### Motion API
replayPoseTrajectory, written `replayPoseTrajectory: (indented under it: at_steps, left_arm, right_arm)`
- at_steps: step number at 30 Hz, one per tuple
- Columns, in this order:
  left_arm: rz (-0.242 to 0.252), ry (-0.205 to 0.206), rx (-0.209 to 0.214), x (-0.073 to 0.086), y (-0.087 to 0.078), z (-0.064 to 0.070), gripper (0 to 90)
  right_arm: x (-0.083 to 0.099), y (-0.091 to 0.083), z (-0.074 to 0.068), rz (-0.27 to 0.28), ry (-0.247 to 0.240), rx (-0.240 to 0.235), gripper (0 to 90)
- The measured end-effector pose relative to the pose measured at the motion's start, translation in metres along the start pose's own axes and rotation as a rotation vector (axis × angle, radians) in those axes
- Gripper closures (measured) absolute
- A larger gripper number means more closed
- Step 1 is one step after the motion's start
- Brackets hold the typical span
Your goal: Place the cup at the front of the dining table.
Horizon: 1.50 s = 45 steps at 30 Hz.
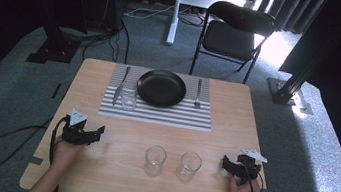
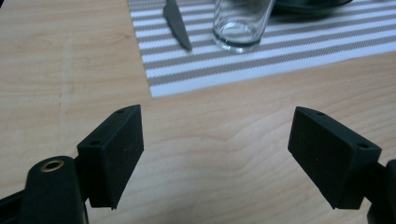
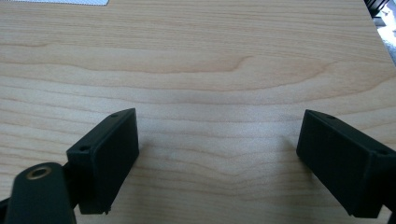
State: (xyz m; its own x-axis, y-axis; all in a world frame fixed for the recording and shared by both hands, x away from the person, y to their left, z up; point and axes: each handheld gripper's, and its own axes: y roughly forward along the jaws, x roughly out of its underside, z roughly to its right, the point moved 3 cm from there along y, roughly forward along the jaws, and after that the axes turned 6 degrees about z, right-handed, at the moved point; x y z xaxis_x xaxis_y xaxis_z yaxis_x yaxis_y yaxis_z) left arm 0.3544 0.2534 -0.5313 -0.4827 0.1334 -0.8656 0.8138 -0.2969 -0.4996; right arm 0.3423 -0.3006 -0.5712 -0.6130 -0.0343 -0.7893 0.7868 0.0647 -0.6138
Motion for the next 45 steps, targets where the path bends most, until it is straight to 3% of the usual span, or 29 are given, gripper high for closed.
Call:
replayPoseTrajectory:
  at_steps: [6,9,11,22,24,25,35,41,45]
  left_arm:
    - [-0.023,0.012,-0.021,0.012,-0.005,-0.004,18.9]
    - [-0.025,-0.013,-0.017,0.018,-0.010,-0.008,18.9]
    - [-0.024,-0.008,-0.035,0.021,-0.014,-0.010,18.9]
    - [-0.039,-0.024,-0.051,0.040,-0.028,-0.015,18.8]
    - [-0.041,-0.012,-0.071,0.043,-0.031,-0.016,18.9]
    - [-0.042,-0.025,-0.089,0.045,-0.035,-0.018,18.8]
    - [-0.053,-0.042,-0.139,0.054,-0.047,-0.030,18.8]
    - [-0.072,-0.037,-0.201,0.060,-0.052,-0.036,18.8]
    - [-0.077,-0.025,-0.217,0.063,-0.056,-0.039,18.8]
  right_arm:
    - [0.000,0.000,0.000,0.000,0.000,0.000,12.3]
    - [0.000,0.000,0.000,0.000,0.000,0.000,12.3]
    - [0.000,0.000,0.000,0.000,0.001,0.000,12.3]
    - [0.000,0.000,0.000,0.000,0.003,0.000,12.3]
    - [0.000,0.000,0.000,0.001,0.003,0.000,12.3]
    - [0.000,0.000,0.000,-0.001,0.002,0.000,12.3]
    - [0.000,0.000,0.000,-0.001,0.002,0.000,12.3]
    - [0.000,0.000,0.000,-0.001,0.003,0.000,12.3]
    - [0.000,0.000,0.000,-0.001,0.002,0.000,12.3]
